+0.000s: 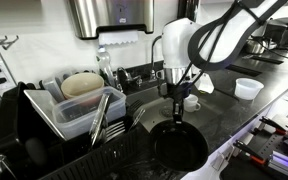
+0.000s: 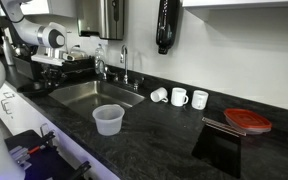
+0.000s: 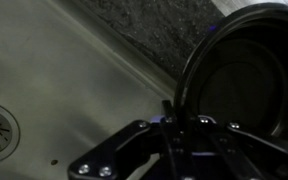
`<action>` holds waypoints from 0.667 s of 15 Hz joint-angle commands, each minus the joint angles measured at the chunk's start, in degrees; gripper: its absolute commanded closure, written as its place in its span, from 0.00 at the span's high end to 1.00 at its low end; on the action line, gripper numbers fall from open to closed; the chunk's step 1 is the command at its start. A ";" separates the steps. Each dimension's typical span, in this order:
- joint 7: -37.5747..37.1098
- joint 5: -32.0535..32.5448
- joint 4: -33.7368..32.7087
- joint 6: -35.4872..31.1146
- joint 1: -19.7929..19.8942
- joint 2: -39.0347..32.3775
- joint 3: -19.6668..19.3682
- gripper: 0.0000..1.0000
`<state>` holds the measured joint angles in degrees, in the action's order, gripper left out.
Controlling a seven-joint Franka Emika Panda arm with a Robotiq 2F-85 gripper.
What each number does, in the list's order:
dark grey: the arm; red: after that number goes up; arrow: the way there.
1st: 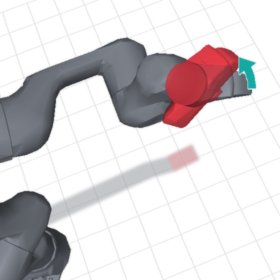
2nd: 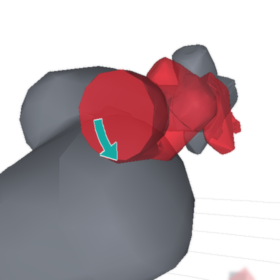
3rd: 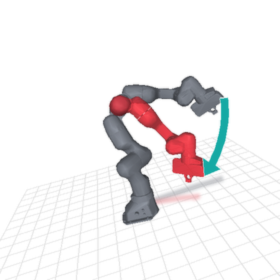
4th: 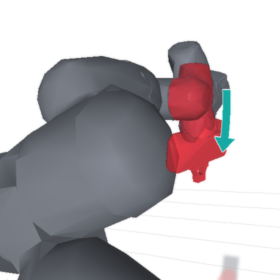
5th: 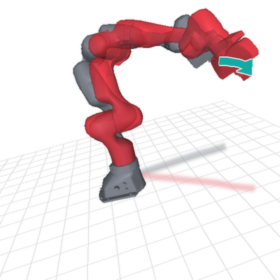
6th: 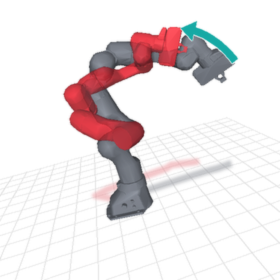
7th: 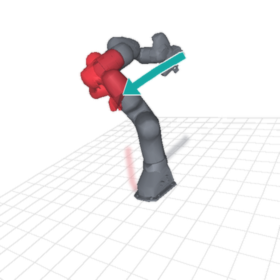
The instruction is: Take the black bowl on the counter and put it in the sink
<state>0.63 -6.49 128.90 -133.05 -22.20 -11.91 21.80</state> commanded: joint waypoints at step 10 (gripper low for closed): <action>3.15 -7.16 -0.02 1.74 5.11 11.74 -4.70 0.02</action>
<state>2.87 -11.37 128.99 -132.18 -18.10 -0.50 17.99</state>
